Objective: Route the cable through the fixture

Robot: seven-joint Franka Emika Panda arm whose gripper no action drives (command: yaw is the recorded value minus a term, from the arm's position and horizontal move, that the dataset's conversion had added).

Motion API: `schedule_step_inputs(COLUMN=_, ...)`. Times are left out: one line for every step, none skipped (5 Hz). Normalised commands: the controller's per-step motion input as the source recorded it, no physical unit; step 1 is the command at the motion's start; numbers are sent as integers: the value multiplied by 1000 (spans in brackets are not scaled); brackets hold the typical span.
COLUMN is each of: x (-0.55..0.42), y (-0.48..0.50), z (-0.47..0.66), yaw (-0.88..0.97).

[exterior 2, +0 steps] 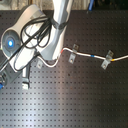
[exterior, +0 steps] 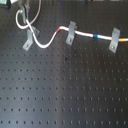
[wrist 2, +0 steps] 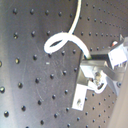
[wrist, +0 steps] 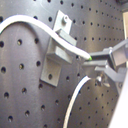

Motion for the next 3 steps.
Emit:
schedule_step_inputs(x=91, y=6, z=352, yaw=-97)
schedule_step_inputs(x=0, y=0, z=135, yaw=-89)
schedule_step_inputs(x=-66, y=79, z=90, yaw=0)
